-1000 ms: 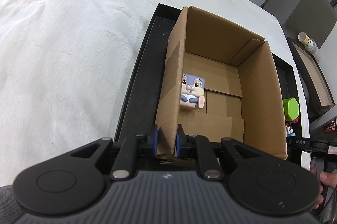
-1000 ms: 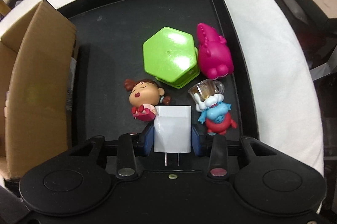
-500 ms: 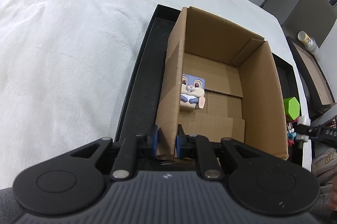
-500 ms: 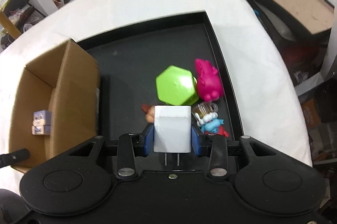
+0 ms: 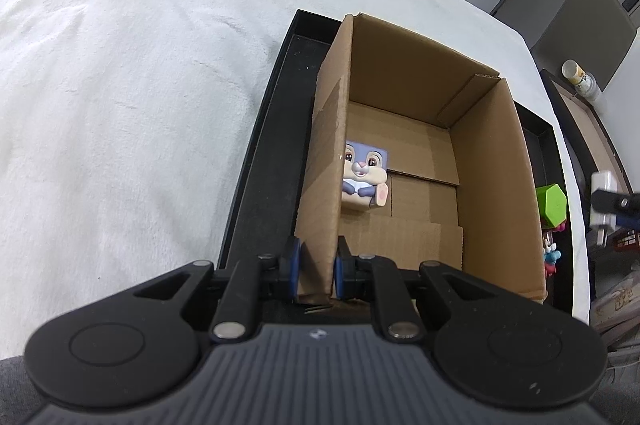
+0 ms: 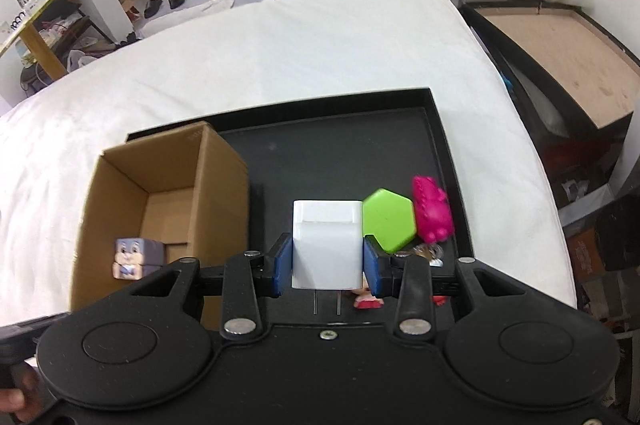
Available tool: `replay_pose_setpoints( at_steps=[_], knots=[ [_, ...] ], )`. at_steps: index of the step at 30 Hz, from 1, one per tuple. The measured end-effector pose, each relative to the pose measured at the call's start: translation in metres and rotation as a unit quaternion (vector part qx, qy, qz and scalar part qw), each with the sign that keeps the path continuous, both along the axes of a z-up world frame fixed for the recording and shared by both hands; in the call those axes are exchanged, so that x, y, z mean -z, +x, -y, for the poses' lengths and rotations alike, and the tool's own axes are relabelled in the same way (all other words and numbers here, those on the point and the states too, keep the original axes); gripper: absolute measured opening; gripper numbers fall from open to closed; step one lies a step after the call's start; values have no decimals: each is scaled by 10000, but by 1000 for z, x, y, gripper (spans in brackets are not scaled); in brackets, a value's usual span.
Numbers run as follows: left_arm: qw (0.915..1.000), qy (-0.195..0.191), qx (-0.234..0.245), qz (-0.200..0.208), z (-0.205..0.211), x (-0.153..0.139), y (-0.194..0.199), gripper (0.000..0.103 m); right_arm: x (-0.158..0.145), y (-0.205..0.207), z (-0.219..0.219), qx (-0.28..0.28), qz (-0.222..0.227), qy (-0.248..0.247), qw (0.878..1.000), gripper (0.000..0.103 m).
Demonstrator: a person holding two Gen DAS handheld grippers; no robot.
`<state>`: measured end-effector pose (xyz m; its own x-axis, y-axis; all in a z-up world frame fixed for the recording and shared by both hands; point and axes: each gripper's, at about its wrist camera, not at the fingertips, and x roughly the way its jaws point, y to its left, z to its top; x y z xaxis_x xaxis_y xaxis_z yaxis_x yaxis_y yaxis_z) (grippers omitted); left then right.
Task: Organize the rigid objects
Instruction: 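Carry the charger into the box and open the right gripper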
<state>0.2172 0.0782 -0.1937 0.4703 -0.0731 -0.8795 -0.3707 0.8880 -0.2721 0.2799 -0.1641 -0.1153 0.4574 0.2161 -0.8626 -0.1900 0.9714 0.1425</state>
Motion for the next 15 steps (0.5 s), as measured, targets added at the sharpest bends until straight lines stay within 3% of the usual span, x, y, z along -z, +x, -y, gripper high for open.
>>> replay_pose_setpoints(
  at_steps=[15],
  knots=[
    [10000, -30, 48, 40, -1, 1, -1, 16, -22, 2, -60, -419, 194, 263, 9986, 36]
  ],
)
